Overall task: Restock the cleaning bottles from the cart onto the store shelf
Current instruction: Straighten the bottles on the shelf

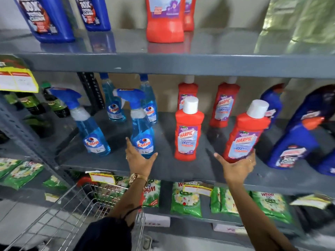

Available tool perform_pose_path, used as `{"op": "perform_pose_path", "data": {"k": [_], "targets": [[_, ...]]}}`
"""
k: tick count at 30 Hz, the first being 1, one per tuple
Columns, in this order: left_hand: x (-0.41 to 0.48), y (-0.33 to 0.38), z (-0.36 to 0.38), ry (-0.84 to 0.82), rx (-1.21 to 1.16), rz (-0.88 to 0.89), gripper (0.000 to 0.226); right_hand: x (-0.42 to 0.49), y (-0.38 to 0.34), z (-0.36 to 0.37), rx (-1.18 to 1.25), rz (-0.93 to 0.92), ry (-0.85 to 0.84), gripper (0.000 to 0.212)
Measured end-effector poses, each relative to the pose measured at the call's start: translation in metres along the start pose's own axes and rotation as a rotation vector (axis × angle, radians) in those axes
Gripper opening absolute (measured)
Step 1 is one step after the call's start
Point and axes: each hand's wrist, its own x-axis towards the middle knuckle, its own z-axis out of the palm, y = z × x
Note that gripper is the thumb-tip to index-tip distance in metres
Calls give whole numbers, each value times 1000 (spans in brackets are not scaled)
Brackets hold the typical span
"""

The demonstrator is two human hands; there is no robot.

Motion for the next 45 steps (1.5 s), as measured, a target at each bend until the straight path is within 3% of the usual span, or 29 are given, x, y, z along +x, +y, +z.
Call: {"op": "perform_pose_path", "data": {"k": [4, 6, 12, 15, 17, 19, 22, 27, 30, 32, 36, 45], "targets": [[-2, 0, 1, 19, 36, 12, 123, 6, 3, -4, 1, 17, -14, 76], [-2, 0, 2, 28, 50, 5, 123, 4, 2, -5, -2, 8, 2, 70], [-3, 0, 3, 31, 13, -10, 128, 2, 3, -6, 50, 9, -54, 80], [-7, 6, 4, 22, -18, -7, 137, 3, 5, -10, 96, -20, -104, 101], [-19, 12, 7, 63, 54, 0, 138, 1, 10, -23, 145, -38, -47, 113], [-45, 20, 14, 108, 80, 42, 129, 0, 21, -44, 184, -69, 86, 109], [-103, 35, 34, 19, 33, 270, 104, 16, 42, -79, 124, -98, 269, 111], [-180, 60, 90, -314, 145, 734, 76, 71, 52, -107, -31, 2, 231, 130], [-196, 73, 117, -427, 263, 651, 76, 91, 51, -105, 16, -26, 172, 127], [-200, 77, 127, -415, 363, 614, 62, 98, 51, -102, 58, -46, 137, 120], [-201, 68, 137, -417, 553, 674, 47, 99, 56, -103, 53, -52, 124, 108], [-198, 59, 139, -400, 659, 721, 41, 102, 63, -109, 77, -26, 14, 118]]}}
